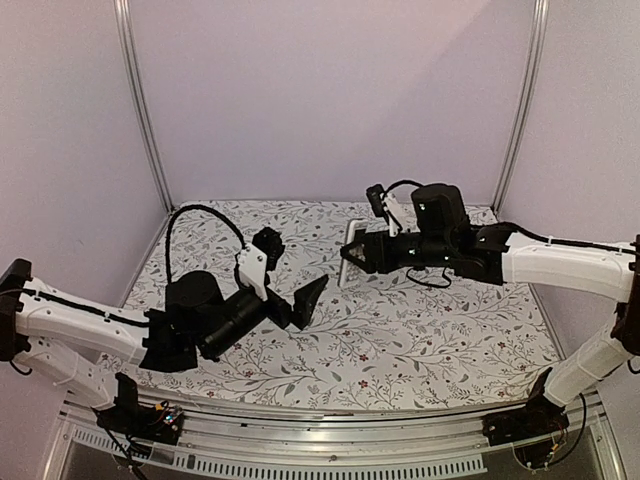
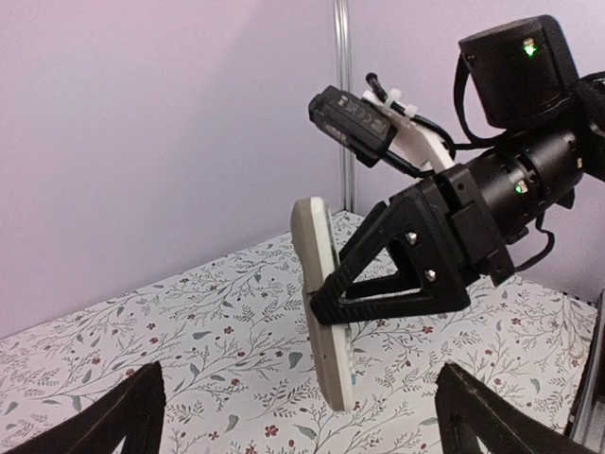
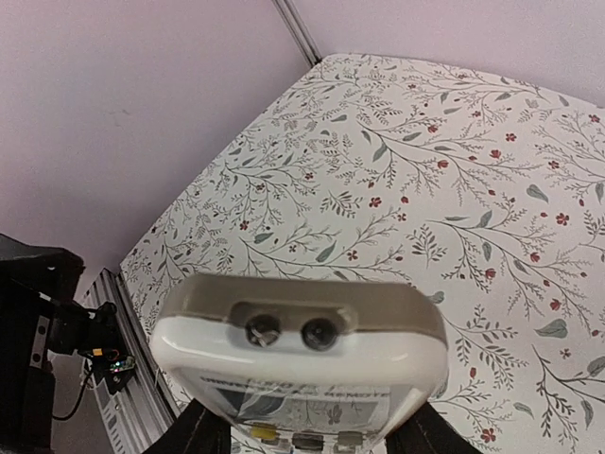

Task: Load the batteries into the remote control
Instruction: Pass from the left arm to the right, then place the remote control at the center of the board.

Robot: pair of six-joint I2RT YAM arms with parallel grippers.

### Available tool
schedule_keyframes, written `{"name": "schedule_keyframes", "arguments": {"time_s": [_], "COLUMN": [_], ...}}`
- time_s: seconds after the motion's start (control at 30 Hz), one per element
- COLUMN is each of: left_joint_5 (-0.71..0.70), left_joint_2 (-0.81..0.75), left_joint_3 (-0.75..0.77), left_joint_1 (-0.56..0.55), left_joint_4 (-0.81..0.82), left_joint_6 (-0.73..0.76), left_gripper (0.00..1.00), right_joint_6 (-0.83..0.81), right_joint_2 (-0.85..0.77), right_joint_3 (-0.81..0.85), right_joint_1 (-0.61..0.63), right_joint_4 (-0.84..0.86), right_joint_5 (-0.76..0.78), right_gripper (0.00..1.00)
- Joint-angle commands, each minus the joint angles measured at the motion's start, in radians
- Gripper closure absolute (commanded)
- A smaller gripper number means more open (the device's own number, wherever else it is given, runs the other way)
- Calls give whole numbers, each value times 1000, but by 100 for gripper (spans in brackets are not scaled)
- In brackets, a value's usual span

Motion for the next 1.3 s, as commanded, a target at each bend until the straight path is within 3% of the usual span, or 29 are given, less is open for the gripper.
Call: {"name": "schedule_keyframes", "arguments": {"time_s": [0.0,0.17,0.37,0.6,0.9,1.13,1.23,1.27], "left_joint_5": [-32,-165,-209,-219,-224,-238,-243,-244], "left_joint_2": [-92,-180,-245,-261,-255,-274,-279,-281], "left_joint_3": [-52,-82,-104,-121,-109,-116,-113,-112], "left_joint_1": [7,10,15,15,17,17,16,16], "left_joint_4": [-54,-163,-222,-227,-236,-249,-260,-266], "left_joint_6": [12,7,-1,-8,12,15,16,15], "left_gripper": [0,0,0,0,0,0,0,0], "right_joint_6": [-18,-83,-153,-174,-185,-194,-193,-194], "right_joint_2": [4,146,360,460,600,611,596,590], "right_joint_3": [110,224,354,384,421,430,435,439], "right_joint_1": [-138,-209,-211,-200,-172,-168,-169,-170], "right_joint_4": [-373,-692,-925,-991,-1030,-1013,-1000,-997], "right_joint_5": [-91,-69,-61,-28,3,-2,-10,-12], "right_gripper": [78,79,84,84,69,39,3,1]}}
